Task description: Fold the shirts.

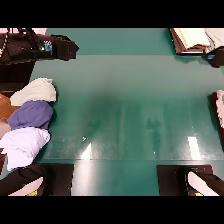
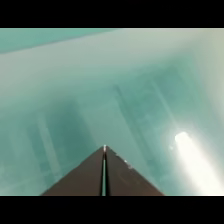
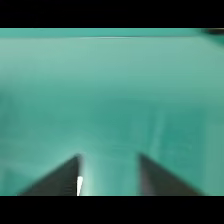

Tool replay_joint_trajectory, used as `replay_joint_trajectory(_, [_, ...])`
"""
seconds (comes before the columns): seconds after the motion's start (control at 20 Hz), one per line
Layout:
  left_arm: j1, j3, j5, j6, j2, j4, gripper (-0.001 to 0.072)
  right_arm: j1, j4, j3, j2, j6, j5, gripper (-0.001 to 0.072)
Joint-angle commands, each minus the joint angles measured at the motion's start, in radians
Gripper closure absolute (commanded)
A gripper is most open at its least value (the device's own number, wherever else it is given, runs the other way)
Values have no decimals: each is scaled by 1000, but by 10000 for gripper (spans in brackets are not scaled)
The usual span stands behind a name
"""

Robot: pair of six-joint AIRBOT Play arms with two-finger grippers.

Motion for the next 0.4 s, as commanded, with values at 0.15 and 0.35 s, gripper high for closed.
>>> replay_joint_trajectory(0.15, [0, 0, 29, 0, 1, 0, 686, 246, 6, 0, 1, 1, -37, 698])
replay_joint_trajectory(0.35, [0, 0, 29, 0, 1, 0, 686, 245, 7, 0, 1, 1, -21, 698])
